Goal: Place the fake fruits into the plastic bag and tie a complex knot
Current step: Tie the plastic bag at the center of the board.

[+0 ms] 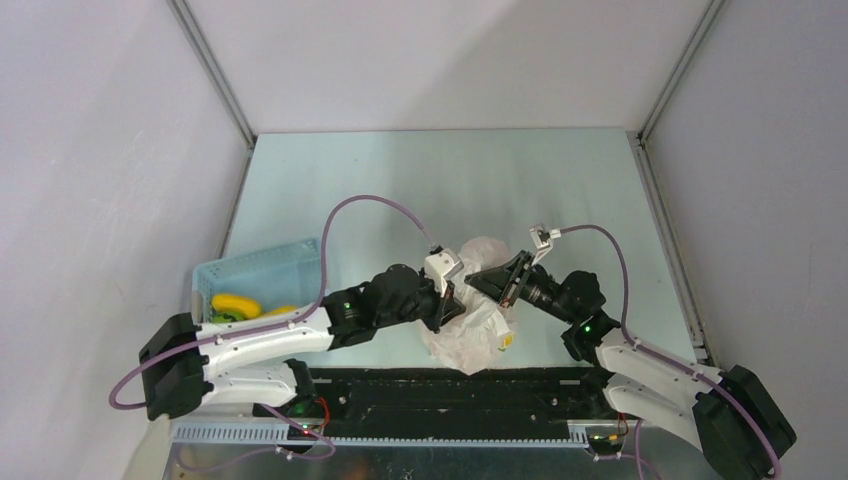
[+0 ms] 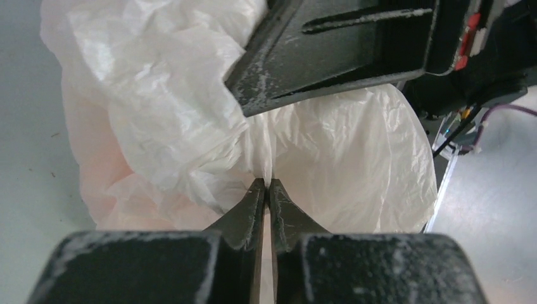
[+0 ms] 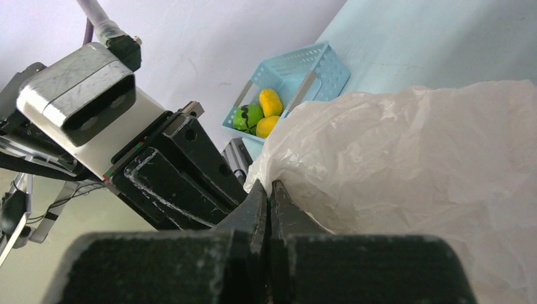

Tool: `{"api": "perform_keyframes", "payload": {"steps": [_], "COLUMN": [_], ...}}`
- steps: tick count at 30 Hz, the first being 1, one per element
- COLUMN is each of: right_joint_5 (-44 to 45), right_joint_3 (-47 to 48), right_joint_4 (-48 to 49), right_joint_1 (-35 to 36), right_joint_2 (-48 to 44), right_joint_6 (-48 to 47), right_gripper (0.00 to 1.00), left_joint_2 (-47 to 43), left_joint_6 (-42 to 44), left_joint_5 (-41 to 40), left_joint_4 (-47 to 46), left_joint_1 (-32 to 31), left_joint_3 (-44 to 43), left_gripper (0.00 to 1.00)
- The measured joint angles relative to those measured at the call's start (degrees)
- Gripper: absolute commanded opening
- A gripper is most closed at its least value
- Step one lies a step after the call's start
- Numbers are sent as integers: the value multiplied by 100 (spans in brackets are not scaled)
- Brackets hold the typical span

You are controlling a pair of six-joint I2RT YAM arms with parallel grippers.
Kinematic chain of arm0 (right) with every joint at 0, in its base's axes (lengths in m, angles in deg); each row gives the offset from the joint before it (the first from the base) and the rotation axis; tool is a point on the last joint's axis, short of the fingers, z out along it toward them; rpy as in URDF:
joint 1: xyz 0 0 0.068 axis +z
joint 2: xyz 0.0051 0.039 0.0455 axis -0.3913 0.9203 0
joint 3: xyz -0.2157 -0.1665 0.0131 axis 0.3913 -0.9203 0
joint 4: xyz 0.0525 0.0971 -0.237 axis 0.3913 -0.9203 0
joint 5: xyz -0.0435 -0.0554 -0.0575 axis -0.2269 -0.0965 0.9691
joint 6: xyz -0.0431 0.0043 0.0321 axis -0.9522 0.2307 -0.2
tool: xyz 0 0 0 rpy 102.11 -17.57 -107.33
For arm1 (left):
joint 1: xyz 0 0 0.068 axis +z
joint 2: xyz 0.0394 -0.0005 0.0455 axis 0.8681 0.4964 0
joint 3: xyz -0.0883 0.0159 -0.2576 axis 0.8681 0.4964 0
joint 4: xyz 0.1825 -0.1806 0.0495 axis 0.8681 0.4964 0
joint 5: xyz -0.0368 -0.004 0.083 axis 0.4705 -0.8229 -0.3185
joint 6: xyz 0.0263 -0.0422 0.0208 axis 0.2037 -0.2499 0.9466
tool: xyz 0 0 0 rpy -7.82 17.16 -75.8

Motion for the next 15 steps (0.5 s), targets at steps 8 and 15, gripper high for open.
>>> {"api": "perform_keyframes", "payload": {"steps": [8, 15], "right_joint_5": [46, -81], "right_joint_3": [-72, -201], "right_joint_4": [216, 352], "right_joint_1": [-26, -114], "right_joint_2": [-105, -273], "right_joint_6": [118, 199], "right_gripper": [0, 0], "left_joint_2": [-378, -1064], "left_joint_6": [-946, -2282], "left_joint_5": [-122, 667], "left_joint_4": [-258, -933], "left_joint_1": [173, 1082], "left_joint_3": [214, 636], "left_gripper": [58, 71]}}
